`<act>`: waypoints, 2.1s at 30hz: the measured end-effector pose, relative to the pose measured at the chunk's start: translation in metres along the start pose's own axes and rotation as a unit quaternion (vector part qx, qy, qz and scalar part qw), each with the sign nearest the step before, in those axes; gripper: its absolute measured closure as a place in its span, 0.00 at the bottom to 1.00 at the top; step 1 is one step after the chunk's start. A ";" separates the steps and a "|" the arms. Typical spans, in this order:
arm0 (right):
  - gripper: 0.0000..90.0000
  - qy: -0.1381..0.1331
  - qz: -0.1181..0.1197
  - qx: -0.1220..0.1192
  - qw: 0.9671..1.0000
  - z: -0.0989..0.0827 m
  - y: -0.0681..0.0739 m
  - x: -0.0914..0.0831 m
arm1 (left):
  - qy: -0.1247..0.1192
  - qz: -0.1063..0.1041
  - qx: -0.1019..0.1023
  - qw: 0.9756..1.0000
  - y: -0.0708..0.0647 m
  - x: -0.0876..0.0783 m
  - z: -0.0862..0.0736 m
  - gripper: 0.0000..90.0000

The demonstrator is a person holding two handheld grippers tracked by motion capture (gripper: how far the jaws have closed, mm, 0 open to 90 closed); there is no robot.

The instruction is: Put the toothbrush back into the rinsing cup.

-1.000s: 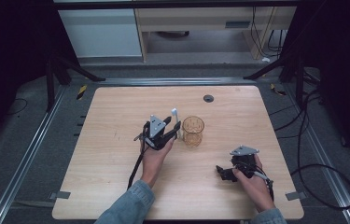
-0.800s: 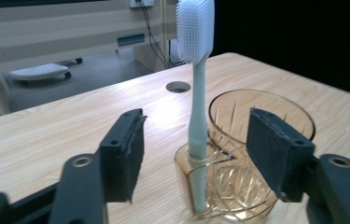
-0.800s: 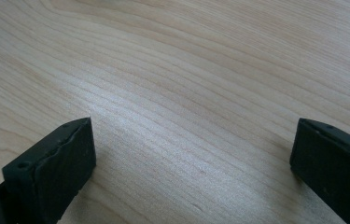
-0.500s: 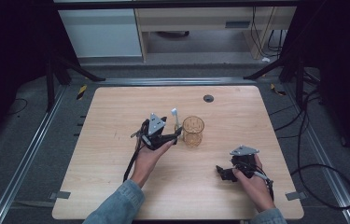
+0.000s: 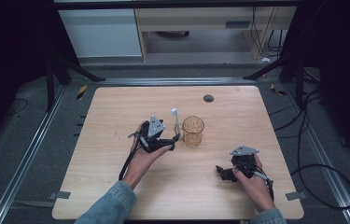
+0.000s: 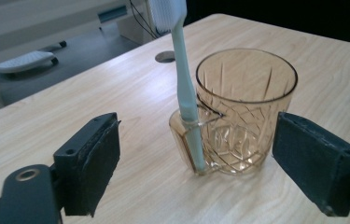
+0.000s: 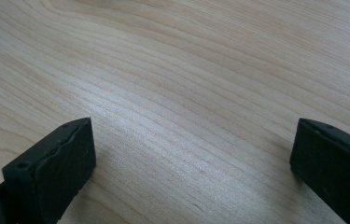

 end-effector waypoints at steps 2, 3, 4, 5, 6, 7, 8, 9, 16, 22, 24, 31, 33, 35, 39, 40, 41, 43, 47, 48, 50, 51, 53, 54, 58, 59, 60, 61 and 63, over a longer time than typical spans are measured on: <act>0.01 0.000 0.000 0.000 1.000 0.000 0.000 0.000 | 0.011 -0.006 0.005 1.000 0.000 -0.001 -0.001 0.15; 0.01 0.000 0.000 0.001 1.000 0.000 0.000 0.000 | 0.016 -0.010 0.005 1.000 -0.001 -0.001 -0.002 0.14; 0.01 0.000 0.000 0.000 1.000 0.000 0.000 0.000 | 0.027 -0.014 0.010 0.999 -0.001 -0.002 -0.003 0.14; 0.01 0.000 0.000 0.000 1.000 0.000 0.000 0.000 | 0.027 -0.014 0.010 0.999 -0.001 -0.002 -0.003 0.13; 0.01 0.000 0.000 0.000 1.000 0.000 0.000 0.000 | 0.034 -0.018 0.011 0.999 -0.003 -0.004 -0.004 0.13; 0.01 0.000 0.000 0.001 1.000 0.000 0.000 0.000 | 0.037 -0.019 0.013 0.999 -0.004 -0.005 -0.004 0.13; 0.01 0.000 0.000 0.000 1.000 0.000 0.000 0.000 | 0.042 -0.021 0.019 0.999 -0.003 -0.006 -0.005 0.12; 0.01 0.000 0.000 0.000 1.000 0.000 0.000 0.000 | 0.042 -0.021 0.019 0.999 -0.003 -0.006 -0.005 0.12; 0.01 0.000 0.000 0.001 1.000 0.000 0.000 0.000 | 0.066 -0.031 0.027 0.997 -0.003 -0.015 -0.014 0.12; 0.01 0.000 0.000 0.001 1.000 0.000 0.000 0.000 | 0.097 -0.042 0.025 0.994 -0.006 -0.018 -0.022 0.11; 0.01 0.000 0.000 0.000 1.000 0.000 0.000 0.000 | 0.108 -0.045 0.028 0.993 -0.006 -0.019 -0.024 0.10; 0.01 0.000 0.000 0.000 1.000 0.000 0.000 0.000 | 0.149 -0.054 0.040 0.987 -0.006 -0.023 -0.030 0.08; 0.01 0.000 0.000 0.000 1.000 0.000 0.000 0.000 | 0.168 -0.055 0.043 0.983 -0.004 -0.026 -0.035 0.08; 0.01 0.000 0.001 0.001 1.000 0.000 0.000 0.000 | 0.182 -0.051 0.045 0.981 -0.002 -0.030 -0.039 0.08; 0.01 0.000 0.001 0.001 1.000 0.000 0.000 0.000 | 0.204 -0.040 0.042 0.977 0.005 -0.039 -0.044 0.08; 0.01 0.000 0.001 0.001 1.000 0.000 0.000 0.000 | 0.206 -0.037 0.039 0.977 0.007 -0.041 -0.045 0.08; 0.01 0.000 0.001 0.000 1.000 0.000 0.000 0.000 | 0.210 -0.033 0.036 0.977 0.009 -0.044 -0.047 0.08; 0.01 0.000 0.001 0.000 1.000 0.000 0.000 0.000 | 0.216 -0.024 0.027 0.976 0.015 -0.049 -0.050 0.07; 0.01 0.000 0.000 0.001 1.000 0.000 0.000 0.000 | 0.220 -0.012 0.012 0.975 0.027 -0.058 -0.055 0.07; 0.01 0.000 0.001 0.000 1.000 0.000 0.000 0.000 | 0.222 -0.004 0.003 0.975 0.036 -0.064 -0.059 0.07; 0.01 0.000 0.001 0.001 1.000 0.000 0.000 0.000 | 0.224 0.002 0.000 0.975 0.040 -0.067 -0.061 0.07; 0.01 0.000 0.001 0.001 1.000 0.000 0.000 0.000 | 0.224 0.007 -0.004 0.975 0.044 -0.070 -0.062 0.07; 0.01 0.000 0.001 0.000 1.000 0.000 0.000 0.000 | 0.225 0.015 -0.013 0.974 0.052 -0.076 -0.066 0.08; 0.01 0.000 0.001 0.000 1.000 0.000 0.000 0.000 | 0.224 0.018 -0.017 0.974 0.056 -0.079 -0.067 0.08; 0.01 0.000 0.001 0.001 1.000 0.000 0.000 0.000 | 0.229 0.035 -0.026 0.973 0.070 -0.090 -0.075 0.08; 0.01 0.000 0.001 0.001 1.000 0.000 0.000 0.000 | 0.231 0.041 -0.030 0.972 0.076 -0.094 -0.078 0.08; 0.01 0.000 0.001 0.001 1.000 0.000 0.000 0.000 | 0.231 0.041 -0.030 0.972 0.076 -0.094 -0.078 0.08; 0.01 0.000 0.001 0.001 1.000 0.000 0.000 0.000 | 0.233 0.047 -0.036 0.971 0.082 -0.098 -0.083 0.08; 0.01 0.000 0.000 0.001 1.000 0.000 0.000 0.000 | 0.234 0.052 -0.043 0.970 0.087 -0.102 -0.086 0.08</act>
Point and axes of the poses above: each handheld gripper's, and its own axes: x roughly forward along the jaws, z roughly out of its top, y roughly to its left, the point moved 3 cm from there along x, roughly forward along the jaws, and after that the axes turned 9 degrees about -y, right-handed, at the moved point
